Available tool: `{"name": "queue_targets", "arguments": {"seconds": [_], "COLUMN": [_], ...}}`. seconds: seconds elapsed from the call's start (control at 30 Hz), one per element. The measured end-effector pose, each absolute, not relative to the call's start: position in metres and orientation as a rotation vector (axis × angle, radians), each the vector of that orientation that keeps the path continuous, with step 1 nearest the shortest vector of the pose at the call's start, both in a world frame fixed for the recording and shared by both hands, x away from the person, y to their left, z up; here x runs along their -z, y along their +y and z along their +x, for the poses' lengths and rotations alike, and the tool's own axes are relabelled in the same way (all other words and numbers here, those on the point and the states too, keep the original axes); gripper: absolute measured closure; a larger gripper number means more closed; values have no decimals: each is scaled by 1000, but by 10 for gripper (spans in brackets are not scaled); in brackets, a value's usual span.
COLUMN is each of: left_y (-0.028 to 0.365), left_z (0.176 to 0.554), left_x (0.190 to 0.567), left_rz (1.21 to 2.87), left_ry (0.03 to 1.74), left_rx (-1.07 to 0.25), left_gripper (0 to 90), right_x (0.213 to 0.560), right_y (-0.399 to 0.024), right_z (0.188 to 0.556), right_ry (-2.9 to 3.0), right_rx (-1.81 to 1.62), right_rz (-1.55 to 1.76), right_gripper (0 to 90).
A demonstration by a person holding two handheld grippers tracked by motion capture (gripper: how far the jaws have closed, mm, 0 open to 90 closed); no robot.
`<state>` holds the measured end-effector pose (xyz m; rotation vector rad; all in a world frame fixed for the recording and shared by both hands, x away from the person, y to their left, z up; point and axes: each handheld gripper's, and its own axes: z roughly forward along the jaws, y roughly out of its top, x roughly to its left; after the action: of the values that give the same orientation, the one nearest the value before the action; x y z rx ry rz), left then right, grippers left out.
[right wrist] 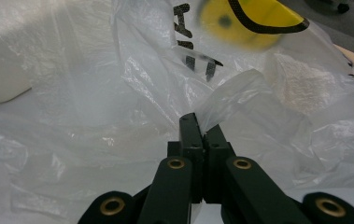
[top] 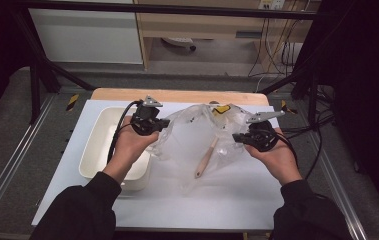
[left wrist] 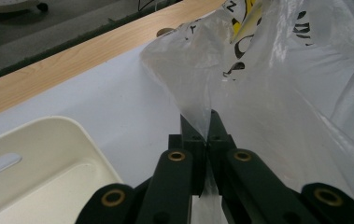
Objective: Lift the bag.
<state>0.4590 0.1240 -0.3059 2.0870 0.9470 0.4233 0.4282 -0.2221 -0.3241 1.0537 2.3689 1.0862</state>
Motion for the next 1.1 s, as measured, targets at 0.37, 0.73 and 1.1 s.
{"name": "queue_targets", "arguments": {"seconds": [0.37,0.73,1.1], "left_y": [145,159,165], "left_z": [466,467,468], "left_x": [295,286,274], "left_rz": [2059,2041,2022], "left_ry": [988,1004,1005], "left_rx": [-431,-434,-443], "left_gripper": [900,900,900], "right_x": [302,276,262], "right_y": [-221,-231,-250], "right_z": [437,448,457], "right_ry": [2343,2292,2248], "right_rx": [-1112,-1128,-1163], "right_rz": [1039,1043,1102], "right_gripper": [900,900,900]}}
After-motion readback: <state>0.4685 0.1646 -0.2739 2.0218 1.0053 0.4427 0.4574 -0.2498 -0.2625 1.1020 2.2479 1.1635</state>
